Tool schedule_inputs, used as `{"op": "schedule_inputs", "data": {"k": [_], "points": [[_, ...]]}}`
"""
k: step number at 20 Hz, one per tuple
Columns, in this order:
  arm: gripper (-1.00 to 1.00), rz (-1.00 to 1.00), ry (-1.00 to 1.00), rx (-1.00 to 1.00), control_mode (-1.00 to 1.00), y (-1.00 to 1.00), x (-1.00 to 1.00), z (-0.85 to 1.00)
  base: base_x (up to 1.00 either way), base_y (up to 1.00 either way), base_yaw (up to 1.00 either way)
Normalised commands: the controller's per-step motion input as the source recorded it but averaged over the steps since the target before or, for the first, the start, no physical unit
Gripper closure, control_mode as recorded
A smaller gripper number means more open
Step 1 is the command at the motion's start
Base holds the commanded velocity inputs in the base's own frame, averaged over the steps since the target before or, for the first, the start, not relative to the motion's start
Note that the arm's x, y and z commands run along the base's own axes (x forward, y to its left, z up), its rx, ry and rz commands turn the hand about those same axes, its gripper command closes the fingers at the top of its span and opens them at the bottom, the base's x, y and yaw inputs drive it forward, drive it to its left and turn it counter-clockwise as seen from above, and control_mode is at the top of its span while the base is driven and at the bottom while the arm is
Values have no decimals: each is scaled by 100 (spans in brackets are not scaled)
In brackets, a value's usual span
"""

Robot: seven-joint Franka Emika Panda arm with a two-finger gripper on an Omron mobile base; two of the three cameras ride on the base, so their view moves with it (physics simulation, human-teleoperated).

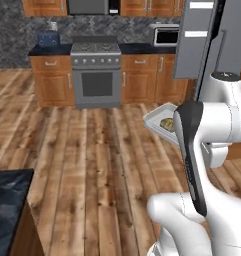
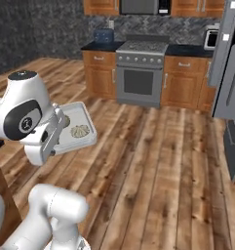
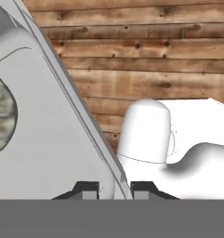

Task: Place two dumplings into each of the tupperware containers and then place the containers in the fridge.

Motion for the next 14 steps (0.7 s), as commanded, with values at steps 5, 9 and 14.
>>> {"op": "schedule_inputs", "data": {"k": [5,9,14], "points": [[100,0,0,0,100,0,0,0,100,30,-1],[100,0,0,0,100,0,0,0,100,40,-4],[100,0,0,0,100,0,0,0,100,48,-6]]}}
